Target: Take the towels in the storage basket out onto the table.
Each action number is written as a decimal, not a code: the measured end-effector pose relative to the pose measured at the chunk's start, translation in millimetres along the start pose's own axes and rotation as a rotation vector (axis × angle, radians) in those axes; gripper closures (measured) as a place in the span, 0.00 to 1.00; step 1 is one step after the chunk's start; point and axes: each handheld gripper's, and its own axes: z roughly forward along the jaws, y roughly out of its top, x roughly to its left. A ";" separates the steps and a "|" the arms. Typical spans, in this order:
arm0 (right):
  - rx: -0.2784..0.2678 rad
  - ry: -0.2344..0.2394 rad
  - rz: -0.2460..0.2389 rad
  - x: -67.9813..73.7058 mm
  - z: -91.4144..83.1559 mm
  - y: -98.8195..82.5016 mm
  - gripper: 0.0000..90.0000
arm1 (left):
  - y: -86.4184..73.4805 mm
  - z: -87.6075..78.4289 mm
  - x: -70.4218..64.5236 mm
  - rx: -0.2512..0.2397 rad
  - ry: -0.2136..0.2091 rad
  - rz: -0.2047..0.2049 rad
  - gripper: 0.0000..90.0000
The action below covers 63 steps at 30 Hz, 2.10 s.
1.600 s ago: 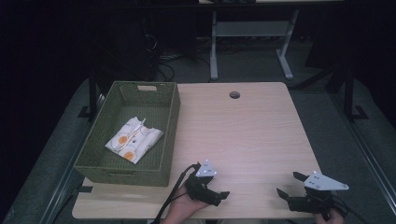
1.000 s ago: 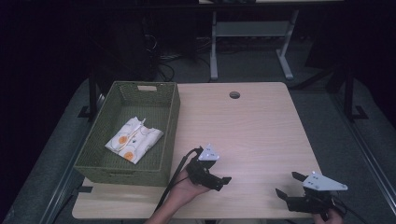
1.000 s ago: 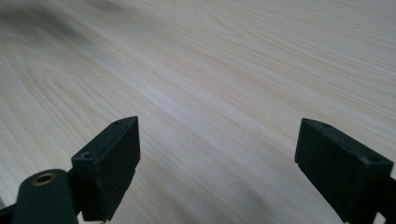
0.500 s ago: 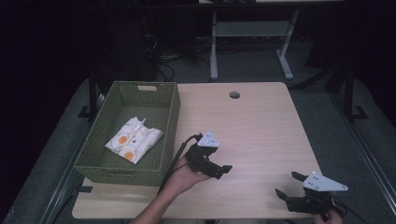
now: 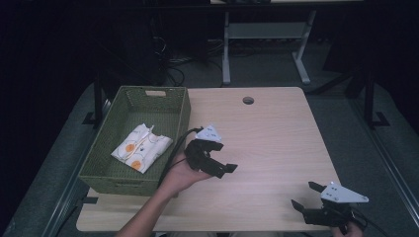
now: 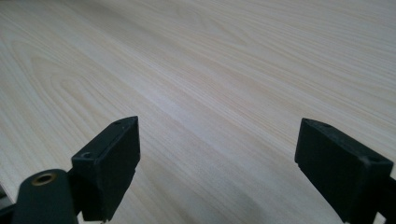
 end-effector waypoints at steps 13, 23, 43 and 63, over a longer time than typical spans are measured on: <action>0.000 0.003 -0.005 0.0 0.0 -0.3 0.15 | 0.6 -55.5 38.4 -0.089 -0.067 -0.062 0.17; 0.008 0.003 -0.009 1.6 0.5 0.5 0.15 | -17.6 -80.4 62.5 -0.105 -0.042 -0.082 0.20; 0.012 0.017 -0.027 3.5 1.3 1.5 0.15 | -62.9 -118.1 127.4 -0.011 0.154 -0.267 0.22; -0.004 0.030 -0.032 3.2 -0.6 1.6 0.15 | -106.2 -112.6 172.1 0.188 0.309 -0.443 0.23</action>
